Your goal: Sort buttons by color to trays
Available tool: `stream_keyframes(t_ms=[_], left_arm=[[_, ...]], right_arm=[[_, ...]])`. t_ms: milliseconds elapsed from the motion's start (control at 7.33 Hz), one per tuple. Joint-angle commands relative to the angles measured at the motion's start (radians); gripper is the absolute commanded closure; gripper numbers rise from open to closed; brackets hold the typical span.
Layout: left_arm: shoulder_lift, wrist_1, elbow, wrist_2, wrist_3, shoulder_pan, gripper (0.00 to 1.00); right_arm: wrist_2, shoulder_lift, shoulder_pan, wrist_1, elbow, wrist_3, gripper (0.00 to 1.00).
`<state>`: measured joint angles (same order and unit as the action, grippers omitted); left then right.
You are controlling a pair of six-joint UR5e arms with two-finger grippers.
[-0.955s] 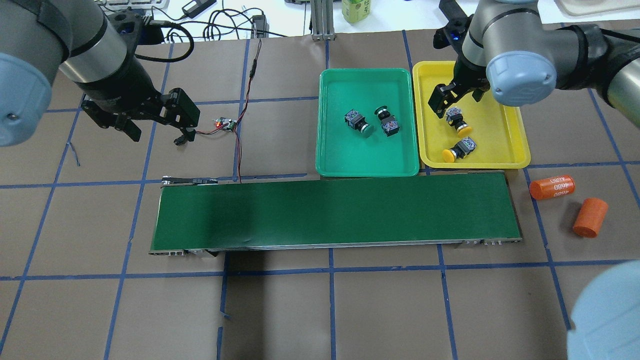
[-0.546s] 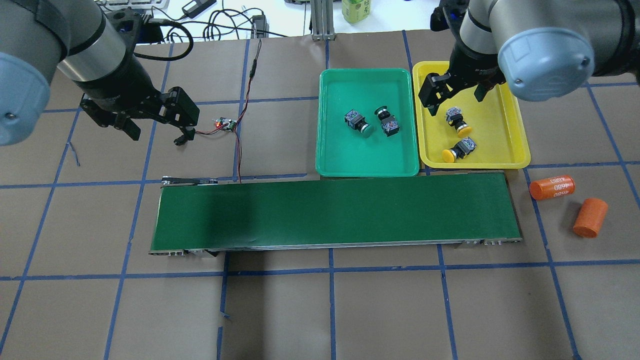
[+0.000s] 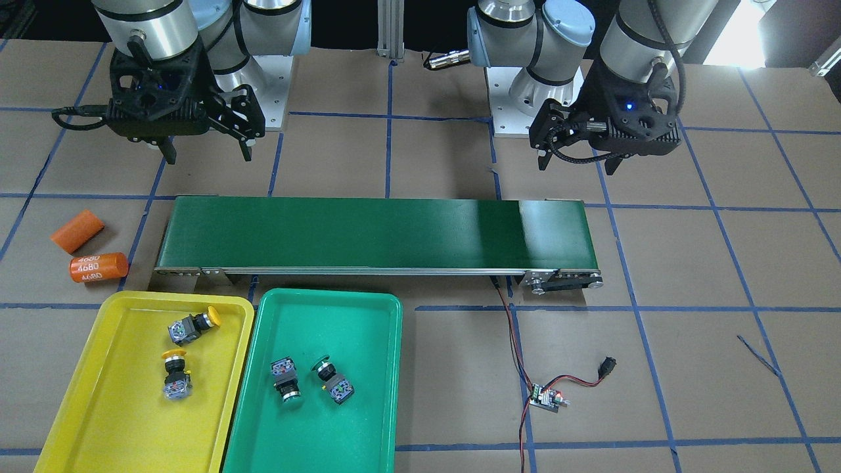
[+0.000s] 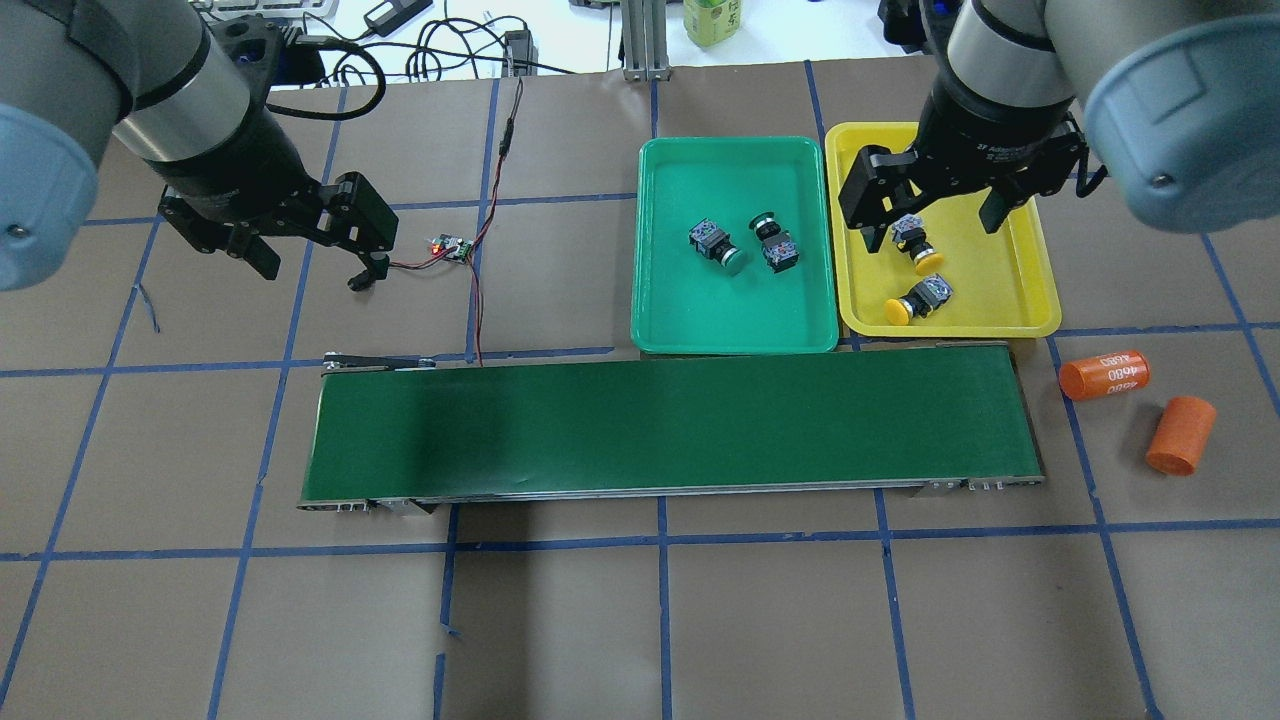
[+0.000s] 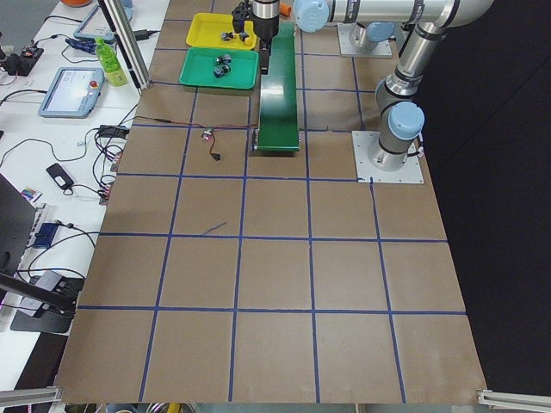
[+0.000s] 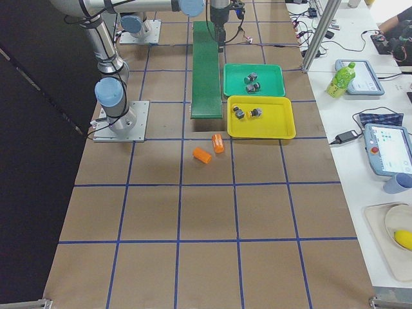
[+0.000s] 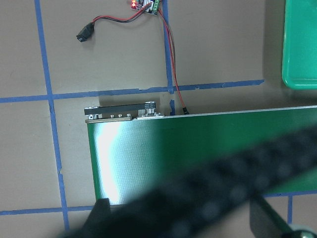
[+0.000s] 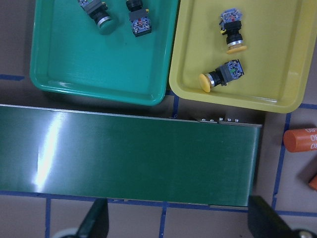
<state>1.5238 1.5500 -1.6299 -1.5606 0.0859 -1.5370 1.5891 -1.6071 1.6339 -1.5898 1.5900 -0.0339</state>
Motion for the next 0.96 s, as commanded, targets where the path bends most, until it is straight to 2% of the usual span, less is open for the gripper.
stream_keyframes(t_ms=[0, 819], left_arm=[[-0.002, 0.001, 0.001, 0.001, 0.000, -0.002, 0.00], [-0.020, 0.001, -0.019, -0.012, 0.008, -0.005, 0.00]], right_arm=[[-0.046, -0.014, 0.000, 0.011, 0.002, 0.095, 0.00], [-0.041, -0.010, 0.000, 0.001, 0.007, 0.104, 0.00]])
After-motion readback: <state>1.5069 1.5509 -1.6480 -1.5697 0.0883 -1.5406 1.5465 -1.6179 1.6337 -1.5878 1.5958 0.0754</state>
